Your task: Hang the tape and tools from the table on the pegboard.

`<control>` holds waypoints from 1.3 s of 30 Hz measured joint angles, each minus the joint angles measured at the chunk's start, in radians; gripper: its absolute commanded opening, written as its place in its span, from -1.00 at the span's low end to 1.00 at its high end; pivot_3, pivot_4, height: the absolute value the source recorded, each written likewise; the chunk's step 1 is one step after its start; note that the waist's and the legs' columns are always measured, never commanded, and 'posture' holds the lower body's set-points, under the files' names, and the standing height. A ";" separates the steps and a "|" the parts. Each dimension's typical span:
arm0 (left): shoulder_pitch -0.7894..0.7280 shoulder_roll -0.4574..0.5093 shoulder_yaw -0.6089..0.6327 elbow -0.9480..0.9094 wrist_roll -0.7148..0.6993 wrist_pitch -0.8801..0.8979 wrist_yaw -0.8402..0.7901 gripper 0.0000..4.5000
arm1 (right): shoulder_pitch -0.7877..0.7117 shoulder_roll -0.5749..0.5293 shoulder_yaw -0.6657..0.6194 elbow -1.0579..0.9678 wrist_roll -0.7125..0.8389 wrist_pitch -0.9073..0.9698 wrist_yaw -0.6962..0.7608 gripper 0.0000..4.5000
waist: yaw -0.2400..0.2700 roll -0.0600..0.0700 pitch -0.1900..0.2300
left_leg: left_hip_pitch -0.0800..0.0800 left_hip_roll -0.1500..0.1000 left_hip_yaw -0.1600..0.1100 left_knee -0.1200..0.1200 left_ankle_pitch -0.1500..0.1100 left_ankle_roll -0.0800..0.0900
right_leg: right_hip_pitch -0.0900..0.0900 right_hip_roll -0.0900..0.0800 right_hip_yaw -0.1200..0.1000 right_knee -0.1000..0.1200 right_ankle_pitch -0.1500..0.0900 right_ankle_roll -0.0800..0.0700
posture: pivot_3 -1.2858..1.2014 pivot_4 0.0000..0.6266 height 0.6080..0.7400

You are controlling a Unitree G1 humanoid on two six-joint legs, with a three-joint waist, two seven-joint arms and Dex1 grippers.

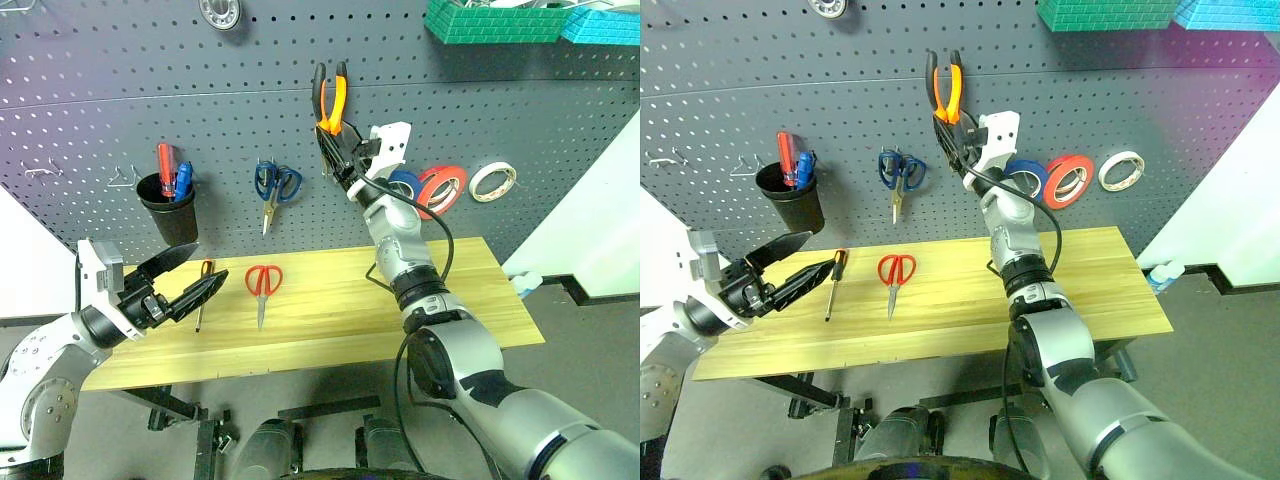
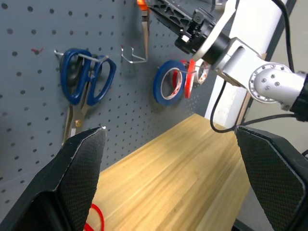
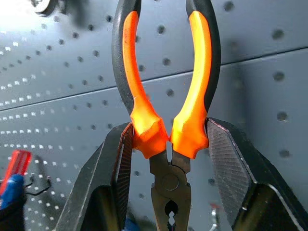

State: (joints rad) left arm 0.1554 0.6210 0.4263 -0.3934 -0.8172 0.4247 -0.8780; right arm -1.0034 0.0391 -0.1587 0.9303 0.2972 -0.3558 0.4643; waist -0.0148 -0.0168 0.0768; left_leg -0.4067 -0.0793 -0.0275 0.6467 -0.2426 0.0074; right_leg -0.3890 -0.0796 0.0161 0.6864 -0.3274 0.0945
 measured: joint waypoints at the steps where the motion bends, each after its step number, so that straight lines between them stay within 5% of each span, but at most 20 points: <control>1: 0.006 0.001 0.004 -0.007 -0.001 0.000 0.002 1.00 | -0.013 0.000 -0.006 0.019 -0.001 -0.013 -0.006 -0.10 | 0.000 0.000 0.000 | 0.000 0.000 0.000 0.000 0.000 0.000 | 0.000 0.000 0.000 0.000 0.000 0.000 | 0.13 -0.95 0.74; 39: 0.139 0.062 0.088 -0.211 -0.155 0.138 0.141 1.00 | -0.140 0.029 -0.026 0.274 -0.150 -0.210 -0.226 -0.10 | 0.032 0.010 0.009 | 0.001 0.001 -0.001 -0.002 -0.003 0.004 | 0.000 0.000 0.000 0.000 -0.001 -0.002 | 0.21 -0.72 0.74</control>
State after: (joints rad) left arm 0.2947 0.6834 0.5142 -0.6046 -0.9718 0.5624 -0.7367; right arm -1.1435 0.0678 -0.1851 1.2047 0.1470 -0.5660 0.2388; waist 0.0175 -0.0064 0.0854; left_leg -0.4061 -0.0785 -0.0283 0.6448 -0.2451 0.0116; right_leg -0.3887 -0.0792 0.0163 0.6859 -0.3286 0.0922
